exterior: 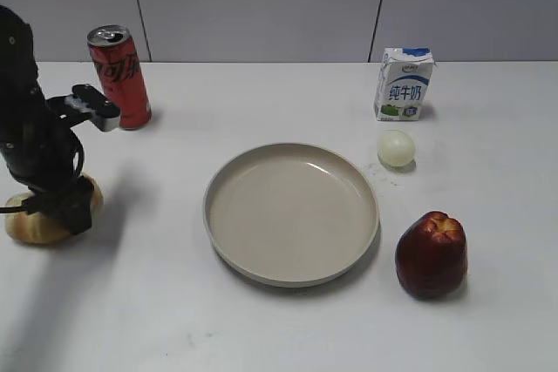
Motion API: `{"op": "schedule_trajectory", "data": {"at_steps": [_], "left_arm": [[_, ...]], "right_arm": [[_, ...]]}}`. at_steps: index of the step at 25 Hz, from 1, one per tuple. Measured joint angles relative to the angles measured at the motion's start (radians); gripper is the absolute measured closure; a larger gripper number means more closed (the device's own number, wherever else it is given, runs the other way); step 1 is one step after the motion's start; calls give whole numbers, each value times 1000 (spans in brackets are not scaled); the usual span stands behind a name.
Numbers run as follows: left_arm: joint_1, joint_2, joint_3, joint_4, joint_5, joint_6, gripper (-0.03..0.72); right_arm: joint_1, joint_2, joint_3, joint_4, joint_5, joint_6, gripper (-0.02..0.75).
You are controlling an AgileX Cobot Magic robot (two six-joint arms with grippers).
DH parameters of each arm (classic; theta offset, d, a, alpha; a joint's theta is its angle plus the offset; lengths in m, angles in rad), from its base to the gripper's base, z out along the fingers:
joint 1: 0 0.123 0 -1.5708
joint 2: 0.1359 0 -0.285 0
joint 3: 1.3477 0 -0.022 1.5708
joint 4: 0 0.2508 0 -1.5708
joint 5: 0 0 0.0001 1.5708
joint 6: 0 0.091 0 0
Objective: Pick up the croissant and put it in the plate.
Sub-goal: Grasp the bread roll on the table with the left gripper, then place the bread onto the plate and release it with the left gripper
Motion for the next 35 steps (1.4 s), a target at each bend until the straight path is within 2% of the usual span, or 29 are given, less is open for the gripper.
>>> {"op": "schedule_trajectory", "data": {"at_steps": [5, 8, 11, 15, 23, 27, 30, 35], "left_arm": [[1, 44, -3, 37, -19, -71, 97], [1, 44, -3, 37, -19, -77, 132], [1, 46, -6, 43, -24, -80, 232], [6, 50, -20, 50, -5, -80, 435], [-13, 1, -149, -1, 151, -80, 443], [-108, -24, -253, 1, 195, -80, 443], [-233, -25, -307, 1, 162, -80, 454], [-431, -20, -318, -1, -18, -80, 459]], "right_arm": [[0, 0, 0, 0, 0, 0, 150], [0, 0, 0, 0, 0, 0, 150], [0, 0, 0, 0, 0, 0, 150], [0, 0, 0, 0, 0, 0, 150], [0, 0, 0, 0, 0, 0, 150], [0, 0, 0, 0, 0, 0, 150], [0, 0, 0, 0, 0, 0, 150], [0, 0, 0, 0, 0, 0, 150]]}}
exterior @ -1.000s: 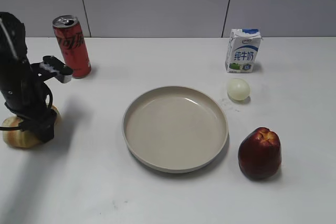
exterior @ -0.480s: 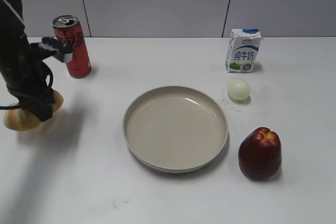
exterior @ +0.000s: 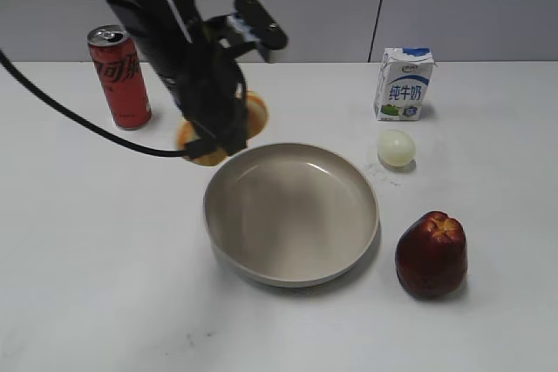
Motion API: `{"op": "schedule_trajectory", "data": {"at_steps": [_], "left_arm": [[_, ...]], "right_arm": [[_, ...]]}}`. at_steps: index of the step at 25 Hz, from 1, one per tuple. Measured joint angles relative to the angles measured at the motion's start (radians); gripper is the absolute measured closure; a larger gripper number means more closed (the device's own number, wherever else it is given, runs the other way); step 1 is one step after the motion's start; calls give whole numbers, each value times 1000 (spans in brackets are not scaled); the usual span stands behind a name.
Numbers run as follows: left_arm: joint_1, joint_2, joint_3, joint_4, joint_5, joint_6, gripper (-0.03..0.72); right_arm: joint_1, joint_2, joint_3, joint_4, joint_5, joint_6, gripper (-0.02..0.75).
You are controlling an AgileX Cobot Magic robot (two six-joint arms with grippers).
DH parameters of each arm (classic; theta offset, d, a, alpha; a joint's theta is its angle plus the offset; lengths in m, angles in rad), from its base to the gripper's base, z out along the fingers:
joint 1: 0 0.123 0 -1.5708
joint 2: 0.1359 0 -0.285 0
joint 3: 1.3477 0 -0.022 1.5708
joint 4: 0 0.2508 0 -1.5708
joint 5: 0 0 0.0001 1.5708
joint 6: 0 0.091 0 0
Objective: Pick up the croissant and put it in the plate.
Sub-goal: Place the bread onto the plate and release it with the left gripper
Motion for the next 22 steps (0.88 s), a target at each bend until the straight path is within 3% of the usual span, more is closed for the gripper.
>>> {"op": "schedule_trajectory", "data": {"at_steps": [5, 13, 14, 17, 18, 22], "left_arm": [[-128, 58, 0, 2, -169, 1, 459], [-157, 175, 0, 33, -123, 1, 447], [-157, 175, 0, 33, -119, 1, 409], [-157, 175, -14, 27, -108, 1, 139], [-157, 175, -23, 22, -102, 1, 88], [-157, 175, -68, -13, -56, 0, 14]], "right_arm": [[0, 0, 0, 0, 0, 0, 150], [0, 0, 0, 0, 0, 0, 150], [0, 0, 0, 0, 0, 0, 150], [0, 0, 0, 0, 0, 0, 150], [0, 0, 0, 0, 0, 0, 150], [0, 0, 0, 0, 0, 0, 150]]}}
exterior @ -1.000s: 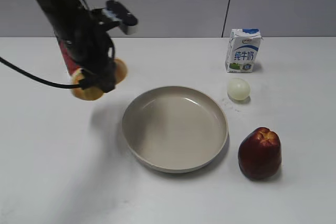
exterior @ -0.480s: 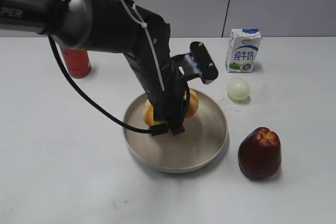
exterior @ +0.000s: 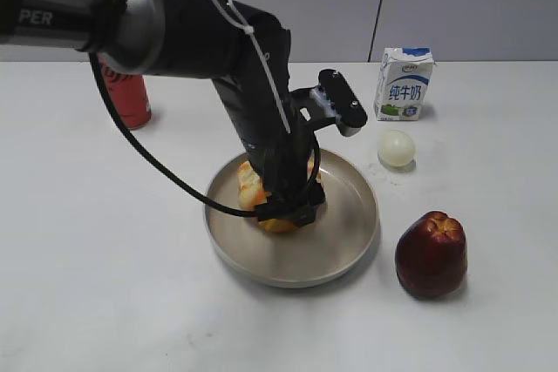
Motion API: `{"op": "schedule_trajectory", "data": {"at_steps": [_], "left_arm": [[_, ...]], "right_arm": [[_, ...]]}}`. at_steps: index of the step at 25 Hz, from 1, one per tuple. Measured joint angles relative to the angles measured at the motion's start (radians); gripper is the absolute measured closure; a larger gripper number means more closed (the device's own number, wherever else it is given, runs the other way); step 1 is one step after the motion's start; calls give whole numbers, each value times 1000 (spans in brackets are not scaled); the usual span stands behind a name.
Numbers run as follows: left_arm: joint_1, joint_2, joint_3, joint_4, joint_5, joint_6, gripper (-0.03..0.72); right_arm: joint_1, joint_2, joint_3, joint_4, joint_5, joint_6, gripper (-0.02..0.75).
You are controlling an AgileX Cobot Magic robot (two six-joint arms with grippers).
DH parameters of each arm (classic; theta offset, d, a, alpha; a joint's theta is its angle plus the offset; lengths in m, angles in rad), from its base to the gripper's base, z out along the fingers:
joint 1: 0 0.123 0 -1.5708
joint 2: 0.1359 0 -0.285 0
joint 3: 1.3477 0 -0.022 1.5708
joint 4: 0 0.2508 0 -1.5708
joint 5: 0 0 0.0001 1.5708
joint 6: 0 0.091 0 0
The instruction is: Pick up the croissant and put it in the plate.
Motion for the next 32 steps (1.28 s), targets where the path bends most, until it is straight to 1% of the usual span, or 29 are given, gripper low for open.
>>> {"op": "schedule_trajectory", "data": {"at_steps": [6, 10, 13, 14, 17, 22, 24, 26, 29, 32], "left_arm": [[0, -1, -81, -6, 105, -1, 12], [2, -6, -113, 7, 205, -6, 41], [24, -29, -114, 20, 261, -88, 69], [42, -39, -115, 24, 281, -116, 74], [125, -74, -121, 28, 386, -208, 81], [329, -145, -119, 30, 425, -356, 92], [405, -184, -117, 30, 427, -399, 95], [479, -229, -117, 32, 427, -417, 95], [566, -287, -114, 32, 429, -423, 97], [633, -337, -89, 33, 429, -430, 97]], "right_arm": [[0, 0, 0, 0, 0, 0, 150], [0, 0, 0, 0, 0, 0, 150], [0, 0, 0, 0, 0, 0, 150], [0, 0, 0, 0, 0, 1, 150], [0, 0, 0, 0, 0, 1, 150], [0, 0, 0, 0, 0, 1, 150], [0, 0, 0, 0, 0, 1, 150], [0, 0, 0, 0, 0, 1, 150], [0, 0, 0, 0, 0, 0, 150], [0, 0, 0, 0, 0, 0, 150]]}}
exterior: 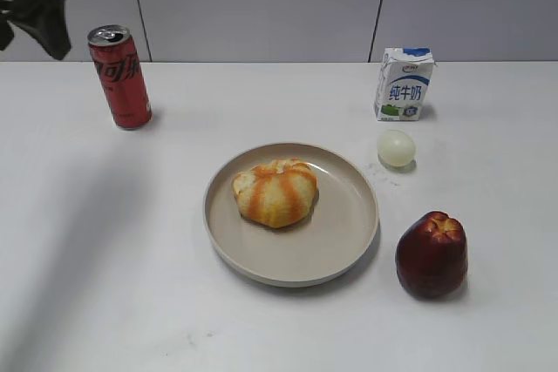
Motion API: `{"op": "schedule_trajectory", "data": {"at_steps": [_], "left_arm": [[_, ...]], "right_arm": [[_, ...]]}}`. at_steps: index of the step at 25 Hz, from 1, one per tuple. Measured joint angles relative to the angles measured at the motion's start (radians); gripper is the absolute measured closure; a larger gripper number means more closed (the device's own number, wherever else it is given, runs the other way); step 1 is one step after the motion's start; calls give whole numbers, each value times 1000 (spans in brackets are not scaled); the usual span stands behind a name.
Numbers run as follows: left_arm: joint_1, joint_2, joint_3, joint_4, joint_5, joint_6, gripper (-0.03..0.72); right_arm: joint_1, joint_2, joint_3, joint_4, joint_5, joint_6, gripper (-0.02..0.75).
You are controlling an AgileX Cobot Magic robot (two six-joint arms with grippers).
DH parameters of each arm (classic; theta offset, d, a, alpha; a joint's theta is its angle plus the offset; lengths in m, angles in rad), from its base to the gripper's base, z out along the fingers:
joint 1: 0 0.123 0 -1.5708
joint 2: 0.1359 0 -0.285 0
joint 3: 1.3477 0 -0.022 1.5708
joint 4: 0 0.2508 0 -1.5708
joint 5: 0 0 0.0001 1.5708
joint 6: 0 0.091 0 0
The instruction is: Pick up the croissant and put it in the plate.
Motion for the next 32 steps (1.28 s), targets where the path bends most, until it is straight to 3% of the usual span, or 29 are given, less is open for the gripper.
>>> {"op": "schedule_trajectory", "data": {"at_steps": [7, 21, 28, 32], "left_arm": [[78, -164, 217, 11, 1, -12, 97], [82, -761, 889, 16, -88, -41, 98], [82, -1036, 1100, 16, -132, -67, 98], [82, -1167, 1143, 16, -125, -74, 98]], "right_arm": [[0, 0, 0, 0, 0, 0, 150], [0, 0, 0, 0, 0, 0, 150], [0, 0, 0, 0, 0, 0, 150], [0, 0, 0, 0, 0, 0, 150]]}}
